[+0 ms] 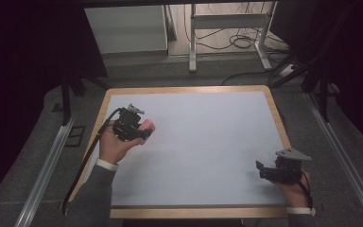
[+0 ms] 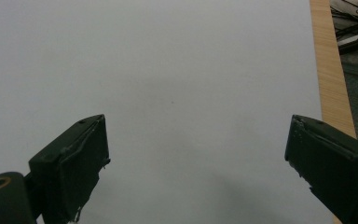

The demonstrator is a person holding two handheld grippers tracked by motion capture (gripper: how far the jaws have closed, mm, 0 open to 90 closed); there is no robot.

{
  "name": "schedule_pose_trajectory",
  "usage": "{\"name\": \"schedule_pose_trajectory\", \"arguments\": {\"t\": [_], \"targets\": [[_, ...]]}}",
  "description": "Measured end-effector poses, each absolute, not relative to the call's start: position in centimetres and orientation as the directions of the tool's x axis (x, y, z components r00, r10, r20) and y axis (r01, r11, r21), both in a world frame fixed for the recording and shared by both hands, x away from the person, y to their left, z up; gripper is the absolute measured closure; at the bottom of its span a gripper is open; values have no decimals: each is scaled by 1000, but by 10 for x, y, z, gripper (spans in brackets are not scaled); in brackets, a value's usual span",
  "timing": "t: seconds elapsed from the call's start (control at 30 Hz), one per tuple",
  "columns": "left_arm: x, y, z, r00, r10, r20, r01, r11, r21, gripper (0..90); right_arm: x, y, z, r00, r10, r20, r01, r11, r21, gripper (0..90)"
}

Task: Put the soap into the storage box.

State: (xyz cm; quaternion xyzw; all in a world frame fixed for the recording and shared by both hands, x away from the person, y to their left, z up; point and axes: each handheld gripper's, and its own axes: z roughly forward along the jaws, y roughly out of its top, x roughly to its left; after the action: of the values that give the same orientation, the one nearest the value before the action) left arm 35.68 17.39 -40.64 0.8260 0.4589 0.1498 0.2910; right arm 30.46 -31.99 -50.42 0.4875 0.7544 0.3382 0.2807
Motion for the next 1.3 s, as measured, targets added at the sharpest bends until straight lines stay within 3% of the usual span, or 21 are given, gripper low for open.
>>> {"name": "schedule_pose_trajectory", "arguments": {"t": [1.3], "targets": [[373,220,-409,428,903,-37,730,-321,604,602,305,-320,-505,-362,927,-93,547,293,784,58]]}}
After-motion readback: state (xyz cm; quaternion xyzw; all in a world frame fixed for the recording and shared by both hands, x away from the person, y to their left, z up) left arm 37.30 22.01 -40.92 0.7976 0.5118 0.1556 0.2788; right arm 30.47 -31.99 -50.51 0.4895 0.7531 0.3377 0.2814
